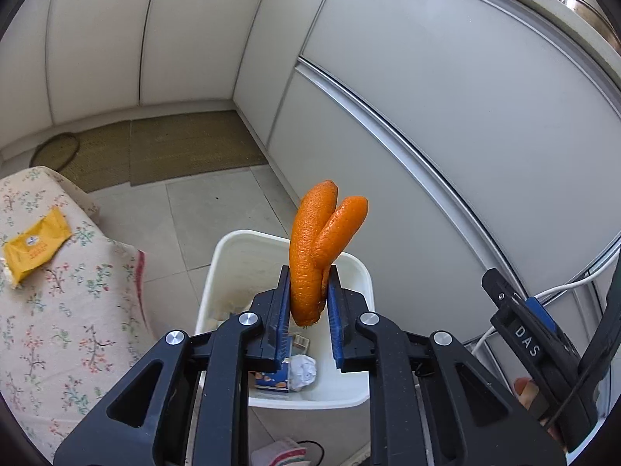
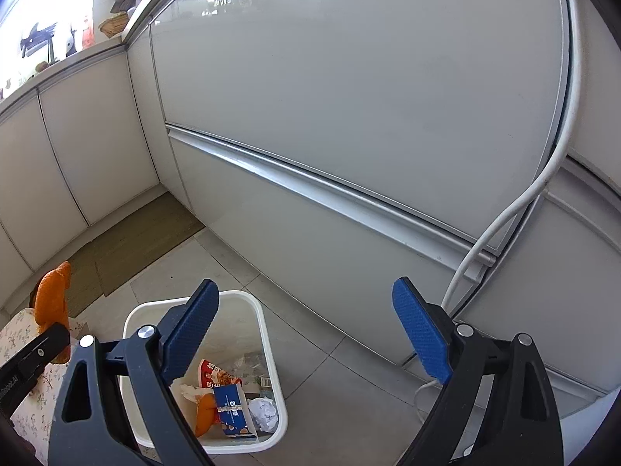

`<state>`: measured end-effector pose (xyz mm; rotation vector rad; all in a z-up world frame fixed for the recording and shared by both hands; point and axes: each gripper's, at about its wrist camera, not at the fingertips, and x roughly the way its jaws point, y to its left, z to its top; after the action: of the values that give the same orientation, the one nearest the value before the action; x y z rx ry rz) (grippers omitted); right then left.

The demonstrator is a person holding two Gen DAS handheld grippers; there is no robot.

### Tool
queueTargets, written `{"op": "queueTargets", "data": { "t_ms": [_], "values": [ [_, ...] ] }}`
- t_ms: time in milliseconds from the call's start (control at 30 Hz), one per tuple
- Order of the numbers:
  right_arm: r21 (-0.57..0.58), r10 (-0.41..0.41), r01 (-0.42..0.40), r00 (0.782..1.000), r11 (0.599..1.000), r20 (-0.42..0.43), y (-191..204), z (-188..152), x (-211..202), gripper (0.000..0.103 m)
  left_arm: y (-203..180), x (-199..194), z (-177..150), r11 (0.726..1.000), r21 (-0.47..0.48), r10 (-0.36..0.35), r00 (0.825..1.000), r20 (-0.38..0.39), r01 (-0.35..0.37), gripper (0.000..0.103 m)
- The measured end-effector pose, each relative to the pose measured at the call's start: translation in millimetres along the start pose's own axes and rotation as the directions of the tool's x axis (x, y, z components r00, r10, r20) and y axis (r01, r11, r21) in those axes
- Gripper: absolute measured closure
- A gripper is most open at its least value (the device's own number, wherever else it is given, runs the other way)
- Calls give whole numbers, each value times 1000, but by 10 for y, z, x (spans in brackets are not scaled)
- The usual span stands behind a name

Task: Collect trash
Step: 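Open the right gripper over the bin while the left gripper releases the carrot toy, then move both tools back over the yellow packet and tissue bundle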

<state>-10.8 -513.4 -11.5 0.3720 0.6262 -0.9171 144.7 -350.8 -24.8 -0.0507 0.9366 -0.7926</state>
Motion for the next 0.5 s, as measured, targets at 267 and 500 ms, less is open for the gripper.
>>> {"op": "queueTargets", "data": {
  "t_ms": [267,500],
  "values": [
    [-13,-3,4,1000,1000,7,68,13,-17,15,28,238,-20,999,-46,-25,995,-93,21,78],
    [-35,33,-34,999,999,-20,213,-2,-27,15,149,63,-76,995,-16,98,994,-44,-99,56]
  ]
}}
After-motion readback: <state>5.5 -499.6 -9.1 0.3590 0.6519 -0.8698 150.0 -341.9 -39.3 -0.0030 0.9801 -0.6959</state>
